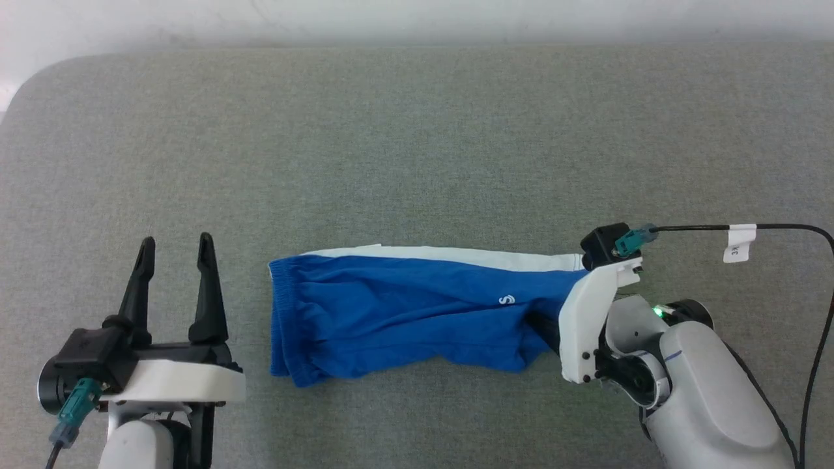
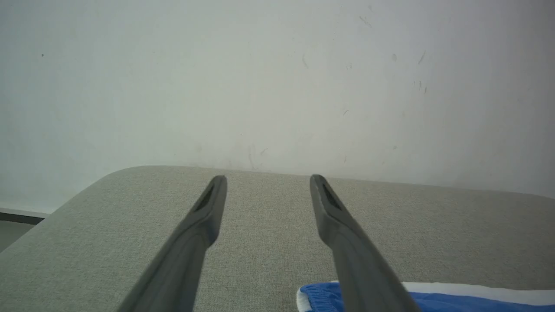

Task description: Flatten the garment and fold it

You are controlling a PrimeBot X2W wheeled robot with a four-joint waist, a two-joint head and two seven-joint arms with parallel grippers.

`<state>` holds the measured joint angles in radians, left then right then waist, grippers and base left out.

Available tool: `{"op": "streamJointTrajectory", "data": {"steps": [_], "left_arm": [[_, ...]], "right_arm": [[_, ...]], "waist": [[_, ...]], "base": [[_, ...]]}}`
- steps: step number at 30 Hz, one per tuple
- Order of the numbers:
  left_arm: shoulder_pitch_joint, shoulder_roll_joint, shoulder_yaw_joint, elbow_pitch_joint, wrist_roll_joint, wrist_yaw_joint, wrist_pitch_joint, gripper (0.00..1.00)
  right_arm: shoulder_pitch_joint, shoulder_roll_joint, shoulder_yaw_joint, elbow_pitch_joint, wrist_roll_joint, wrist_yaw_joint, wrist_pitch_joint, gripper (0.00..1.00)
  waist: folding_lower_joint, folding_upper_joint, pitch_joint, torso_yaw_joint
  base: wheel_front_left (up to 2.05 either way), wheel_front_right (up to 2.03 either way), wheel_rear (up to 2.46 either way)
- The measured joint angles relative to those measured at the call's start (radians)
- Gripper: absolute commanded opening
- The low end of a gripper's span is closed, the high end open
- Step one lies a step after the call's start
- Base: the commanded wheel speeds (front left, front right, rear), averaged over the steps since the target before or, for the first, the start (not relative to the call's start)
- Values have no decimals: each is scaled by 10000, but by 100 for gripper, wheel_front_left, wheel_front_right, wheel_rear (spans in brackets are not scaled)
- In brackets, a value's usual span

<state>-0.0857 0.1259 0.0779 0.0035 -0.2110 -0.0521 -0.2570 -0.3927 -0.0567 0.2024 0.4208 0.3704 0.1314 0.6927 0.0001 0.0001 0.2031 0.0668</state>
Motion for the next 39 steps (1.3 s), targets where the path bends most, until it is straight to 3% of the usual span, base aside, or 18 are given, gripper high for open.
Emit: {"op": "streamJointTrajectory", "data": {"steps": [1,2,9,16,22,27,32,39], "left_arm": [[0,-33,35,0,27,-12,0,100],[0,-67,67,-4,44,-35,0,100],[25,-286,221,-36,372,-190,0,100],[99,-397,311,-36,508,-322,0,100],[171,-464,238,63,633,-443,0,100],[224,-527,232,163,650,-500,0,100],[424,-529,288,153,805,-525,0,100],[474,-560,211,142,779,-546,0,100]], "right_arm": [[-41,0,15,94,-2,0,-48,42],[-100,-6,13,159,-8,0,-88,2],[-62,-4,-453,234,-378,17,-144,0],[299,-1154,-2345,104,-1292,13,201,0],[314,-1392,-3551,159,-2372,13,301,0],[541,-1676,-2957,-525,-2742,13,915,0],[789,-2036,-1827,-2466,-2261,12,1662,0],[951,-1503,-777,-4174,-1149,12,2401,0]], "waist": [[0,0,-7,-2],[-1,0,-14,-5],[0,0,-193,-76],[0,0,-381,-241],[-1,0,-465,-316],[0,0,-670,-302],[-2,0,-917,-337],[-2,0,-884,-385]], "base": [[0,0,0],[0,0,0],[0,0,0],[0,0,0],[0,0,0],[0,0,0],[0,0,0],[0,0,0]]}}
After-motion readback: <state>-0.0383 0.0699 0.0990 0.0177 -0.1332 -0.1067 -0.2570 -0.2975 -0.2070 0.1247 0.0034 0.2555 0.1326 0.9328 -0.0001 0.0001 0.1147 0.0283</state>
